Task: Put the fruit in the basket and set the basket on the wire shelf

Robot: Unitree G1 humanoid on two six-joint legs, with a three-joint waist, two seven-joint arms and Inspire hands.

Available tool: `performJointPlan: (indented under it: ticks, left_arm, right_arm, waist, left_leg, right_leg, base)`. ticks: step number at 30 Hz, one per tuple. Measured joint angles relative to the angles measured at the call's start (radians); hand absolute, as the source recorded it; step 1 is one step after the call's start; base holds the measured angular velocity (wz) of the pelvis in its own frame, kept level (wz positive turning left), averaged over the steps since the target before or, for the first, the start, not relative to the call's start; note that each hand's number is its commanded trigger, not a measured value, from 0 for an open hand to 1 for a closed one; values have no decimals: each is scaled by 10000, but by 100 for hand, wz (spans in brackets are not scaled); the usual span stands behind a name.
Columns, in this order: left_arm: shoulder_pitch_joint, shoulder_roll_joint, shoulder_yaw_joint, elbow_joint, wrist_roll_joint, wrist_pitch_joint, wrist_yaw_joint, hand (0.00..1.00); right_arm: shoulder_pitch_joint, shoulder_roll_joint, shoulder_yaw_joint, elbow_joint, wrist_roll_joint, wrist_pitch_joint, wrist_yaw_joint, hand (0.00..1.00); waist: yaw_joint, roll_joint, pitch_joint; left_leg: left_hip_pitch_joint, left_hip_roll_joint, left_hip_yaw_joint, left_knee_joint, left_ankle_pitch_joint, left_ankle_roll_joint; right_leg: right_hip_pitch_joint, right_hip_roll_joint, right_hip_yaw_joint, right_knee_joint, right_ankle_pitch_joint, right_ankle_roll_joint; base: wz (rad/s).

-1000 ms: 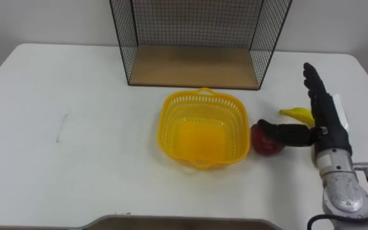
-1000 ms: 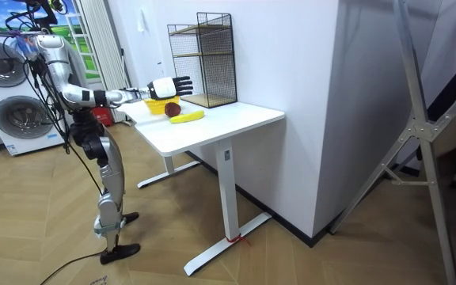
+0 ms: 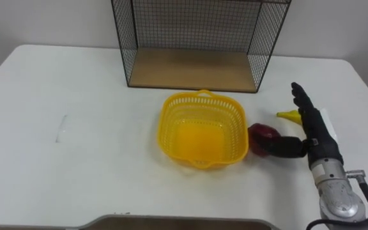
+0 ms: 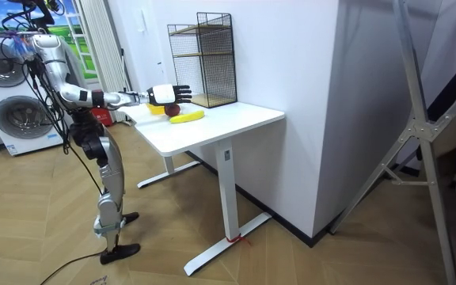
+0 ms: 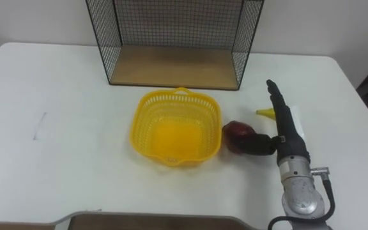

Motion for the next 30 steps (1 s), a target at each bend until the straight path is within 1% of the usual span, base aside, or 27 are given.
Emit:
performJointPlan:
  ticks: [2,7,9,10,11,15,21,25,28,30]
  left_arm:
    - [9,0,0,9,0,1,2,0]
    - [15,-4,-1,12,0,30,5,0]
    - [53,-5,-7,10,-1,138,14,0]
    - [63,-5,-8,10,0,164,22,0]
    - [81,-6,-21,8,0,202,41,0]
    - [68,-6,-149,4,-2,302,66,0]
    - [-8,-8,-213,-2,-1,339,67,0]
    - [-20,-7,-238,-2,0,373,66,0]
    - [-24,-7,-428,-2,0,389,66,0]
    - [-28,-7,-429,-2,0,400,66,0]
  right_arm:
    - [1,38,0,16,0,0,47,0]
    - [1,67,53,17,16,29,332,0]
    - [4,84,293,33,8,181,442,0]
    - [3,84,379,62,-12,198,458,0]
    - [3,86,516,87,-149,312,564,0]
    - [3,86,802,256,-627,575,877,0]
    - [3,86,846,326,-734,598,1170,0]
    - [-2,86,850,407,-728,598,1326,0]
    - [-2,86,850,408,-730,606,1421,0]
    - [-2,86,849,407,-729,671,1451,0]
  waist:
    - [-8,17,16]
    - [6,29,6]
    - [-7,18,-11]
    - [-2,19,-15]
    - [0,16,-29]
    - [15,63,-54]
    - [22,74,-57]
    - [6,87,-46]
    - [8,94,-35]
    - [5,82,-32]
  left_leg:
    - [-2,-1,0,1,0,0]
    - [-18,-4,1,-13,0,0]
    - [-18,-7,-19,-13,0,0]
    - [-19,-7,-21,-13,0,0]
    - [-25,-7,-28,-13,0,0]
    - [-69,-10,-41,-14,0,-1]
    - [-109,-14,-94,3,0,-1]
    - [-119,-17,-124,15,0,-1]
    - [-106,-19,-136,15,0,-1]
    - [-95,-21,-158,14,-1,-2]
  right_leg:
    - [19,0,1,-15,0,0]
    - [11,2,-10,-51,-2,2]
    - [35,8,-29,-71,-1,2]
    - [37,9,-34,-76,-1,2]
    - [35,10,-42,-80,-1,2]
    - [7,11,-68,-91,-1,2]
    - [10,12,-134,-98,-1,1]
    - [22,12,-168,-103,-1,1]
    - [51,12,-188,-122,-1,1]
    - [98,14,-222,-155,-1,1]
  base:
    - [0]
    - [0]
    - [0]
    - [0]
    - [0]
    - [0]
    - [2]
    - [0]
    - [0]
    - [4]
